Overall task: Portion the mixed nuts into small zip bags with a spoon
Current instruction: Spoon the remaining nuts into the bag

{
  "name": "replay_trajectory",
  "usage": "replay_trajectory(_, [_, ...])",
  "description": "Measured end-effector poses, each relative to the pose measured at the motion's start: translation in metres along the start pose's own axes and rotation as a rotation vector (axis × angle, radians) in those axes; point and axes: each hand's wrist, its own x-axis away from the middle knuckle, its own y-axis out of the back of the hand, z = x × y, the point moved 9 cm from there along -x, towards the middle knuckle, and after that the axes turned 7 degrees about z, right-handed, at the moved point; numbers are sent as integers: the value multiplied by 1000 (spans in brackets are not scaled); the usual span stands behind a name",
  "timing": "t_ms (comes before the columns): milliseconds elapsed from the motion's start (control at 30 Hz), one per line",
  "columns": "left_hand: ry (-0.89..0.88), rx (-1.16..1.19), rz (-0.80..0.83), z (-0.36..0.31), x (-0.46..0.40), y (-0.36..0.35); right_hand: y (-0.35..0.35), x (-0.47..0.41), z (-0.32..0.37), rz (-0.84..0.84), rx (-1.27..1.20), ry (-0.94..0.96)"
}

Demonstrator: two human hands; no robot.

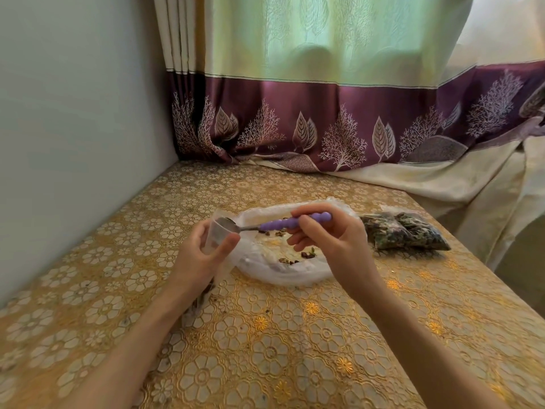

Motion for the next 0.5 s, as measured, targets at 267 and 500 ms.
replay_trajectory(267, [-16, -168, 69, 3, 2, -13, 66, 20, -36, -374, -210, -148])
replay_trajectory(500, [-99, -568, 218, -5, 8, -39, 117, 45, -74, -569, -25, -282])
